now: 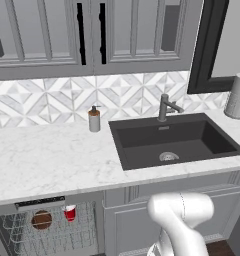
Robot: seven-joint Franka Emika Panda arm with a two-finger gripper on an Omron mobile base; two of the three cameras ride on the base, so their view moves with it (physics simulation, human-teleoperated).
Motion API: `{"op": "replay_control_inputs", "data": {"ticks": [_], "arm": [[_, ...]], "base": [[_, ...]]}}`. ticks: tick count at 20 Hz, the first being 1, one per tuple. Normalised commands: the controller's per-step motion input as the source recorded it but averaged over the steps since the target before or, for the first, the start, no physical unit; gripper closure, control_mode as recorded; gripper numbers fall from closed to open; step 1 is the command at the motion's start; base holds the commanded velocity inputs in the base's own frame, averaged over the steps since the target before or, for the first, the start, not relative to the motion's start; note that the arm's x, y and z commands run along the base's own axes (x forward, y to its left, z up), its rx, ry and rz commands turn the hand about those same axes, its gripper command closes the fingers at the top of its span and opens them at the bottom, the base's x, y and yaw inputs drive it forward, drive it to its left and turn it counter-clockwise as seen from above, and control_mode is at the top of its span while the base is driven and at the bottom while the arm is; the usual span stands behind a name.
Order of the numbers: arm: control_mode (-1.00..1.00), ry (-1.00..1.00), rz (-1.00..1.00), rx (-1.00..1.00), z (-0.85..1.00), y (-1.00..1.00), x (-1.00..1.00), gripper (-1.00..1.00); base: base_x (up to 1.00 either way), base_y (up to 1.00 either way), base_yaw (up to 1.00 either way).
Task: Pick up the cup and bowl from the counter, place them in the dishwasher, and close the dishwasher door.
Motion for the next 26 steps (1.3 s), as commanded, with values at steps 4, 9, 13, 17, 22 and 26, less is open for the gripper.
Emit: {"op": "replay_control_inputs", "data": {"ticks": [4,9,13,17,22,26], "arm": [[-1.00,-0.02,0.00,0.00,0.15,-0.32,1.00,-1.00],[-1.00,0.00,0.00,0.00,0.27,-0.30,1.00,-1.00],[-1.00,0.00,0.00,0.00,0.32,-0.31,1.00,-1.00],[-1.00,-0.02,0.00,0.00,0.41,-0.27,1.00,-1.00],[-1.00,0.00,0.00,0.00,0.32,-0.25,1.00,-1.00],[-1.00,0.00,0.00,0.00,0.16,-0.26,1.00,-1.00]], "base": [[0.00,0.00,0.00],[0.00,0.00,0.00],[0.00,0.00,0.00],[0.00,0.00,0.00],[0.00,0.00,0.00],[0.00,0.00,0.00]]}}
